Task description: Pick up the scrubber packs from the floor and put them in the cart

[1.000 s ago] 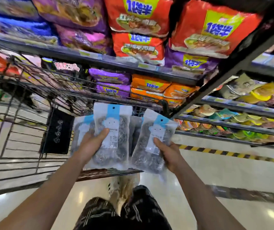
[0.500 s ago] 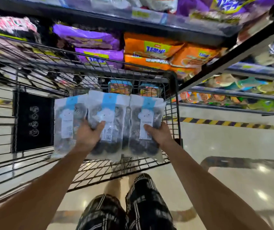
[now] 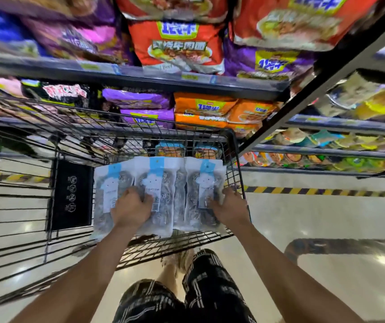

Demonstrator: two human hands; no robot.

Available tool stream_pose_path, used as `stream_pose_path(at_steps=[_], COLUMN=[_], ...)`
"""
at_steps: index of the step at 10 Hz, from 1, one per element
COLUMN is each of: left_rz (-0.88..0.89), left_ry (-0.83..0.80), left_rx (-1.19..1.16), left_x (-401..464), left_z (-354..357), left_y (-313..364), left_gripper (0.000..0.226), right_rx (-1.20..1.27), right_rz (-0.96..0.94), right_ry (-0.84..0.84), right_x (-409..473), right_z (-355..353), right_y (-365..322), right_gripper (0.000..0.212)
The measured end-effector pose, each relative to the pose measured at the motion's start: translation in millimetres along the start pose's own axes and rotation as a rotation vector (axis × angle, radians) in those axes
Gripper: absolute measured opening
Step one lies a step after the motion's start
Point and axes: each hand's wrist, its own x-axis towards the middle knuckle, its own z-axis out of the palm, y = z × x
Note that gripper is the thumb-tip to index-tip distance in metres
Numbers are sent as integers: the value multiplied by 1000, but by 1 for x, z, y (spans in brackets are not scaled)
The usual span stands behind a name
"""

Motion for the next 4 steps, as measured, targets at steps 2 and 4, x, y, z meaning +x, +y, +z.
stream_pose_path(at_steps=[2,4], left_rz=[230,436], left_ry=[64,215], left_rx=[165,301], left_x=[-43,-72], left_z=[-42,-61], left_y=[14,21], left_gripper=[42,55], right_rx=[-61,-150], right_rz=[-186,-323], right_ry=[208,379], right_x=[-49,-87], right_z=[-30,-47], right_y=[-7,-12], right_gripper=[46,42])
